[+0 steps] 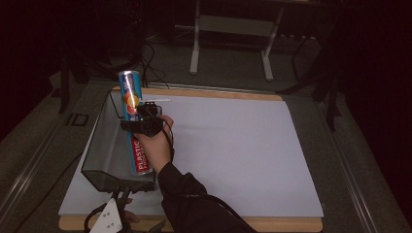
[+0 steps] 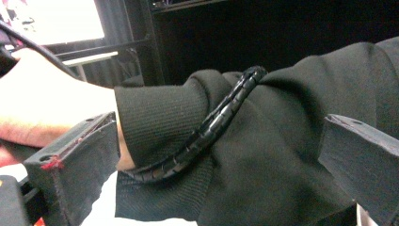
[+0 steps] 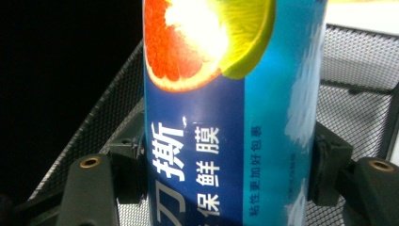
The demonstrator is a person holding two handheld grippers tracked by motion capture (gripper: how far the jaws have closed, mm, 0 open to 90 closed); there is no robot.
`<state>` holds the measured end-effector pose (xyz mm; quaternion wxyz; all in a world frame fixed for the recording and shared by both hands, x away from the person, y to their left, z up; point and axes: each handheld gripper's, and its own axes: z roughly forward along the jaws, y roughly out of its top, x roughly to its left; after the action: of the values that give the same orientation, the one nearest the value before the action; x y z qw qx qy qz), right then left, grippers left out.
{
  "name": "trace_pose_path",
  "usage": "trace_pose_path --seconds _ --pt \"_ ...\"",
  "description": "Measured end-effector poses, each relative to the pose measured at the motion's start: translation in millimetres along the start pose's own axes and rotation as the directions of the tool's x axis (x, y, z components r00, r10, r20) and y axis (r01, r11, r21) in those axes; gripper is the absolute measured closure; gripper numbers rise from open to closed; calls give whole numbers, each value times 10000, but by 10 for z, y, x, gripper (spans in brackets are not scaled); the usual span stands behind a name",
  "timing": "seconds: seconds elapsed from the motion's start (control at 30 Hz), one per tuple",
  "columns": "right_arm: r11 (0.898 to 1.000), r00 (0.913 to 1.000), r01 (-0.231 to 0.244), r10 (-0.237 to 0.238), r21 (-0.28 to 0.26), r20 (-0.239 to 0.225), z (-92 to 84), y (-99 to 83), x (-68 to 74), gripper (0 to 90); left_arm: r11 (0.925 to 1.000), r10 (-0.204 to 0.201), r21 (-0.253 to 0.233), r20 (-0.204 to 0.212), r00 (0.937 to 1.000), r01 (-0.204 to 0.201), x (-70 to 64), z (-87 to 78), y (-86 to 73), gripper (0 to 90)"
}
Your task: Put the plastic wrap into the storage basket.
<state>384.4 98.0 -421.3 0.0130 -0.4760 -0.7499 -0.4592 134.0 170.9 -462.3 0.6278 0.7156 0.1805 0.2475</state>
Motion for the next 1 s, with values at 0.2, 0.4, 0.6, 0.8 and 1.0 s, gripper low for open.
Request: trace_pose_path --seconds 0.2,0.4,0.6,0.8,1.0 --pt "9995 9992 -226 218 238 331 100 -82 -57 315 10000 -15 21 -10 10000 15 6 -2 -2 6" --pt "9986 9953 -385 351 371 902 173 -192 -136 315 10000 -4 30 5 10000 4 4 1 -2 6" --pt "9955 9900 -760 687 561 1231 251 -219 -235 309 10000 -9 60 16 10000 9 2 3 -3 6" --pt "9929 9872 -847 722 837 1424 339 -202 -278 303 10000 -23 62 -1 10000 23 4 2 -3 6" --pt "9887 9836 -963 769 1149 1632 427 -203 -312 296 10000 -41 56 8 10000 41 5 0 -3 6"
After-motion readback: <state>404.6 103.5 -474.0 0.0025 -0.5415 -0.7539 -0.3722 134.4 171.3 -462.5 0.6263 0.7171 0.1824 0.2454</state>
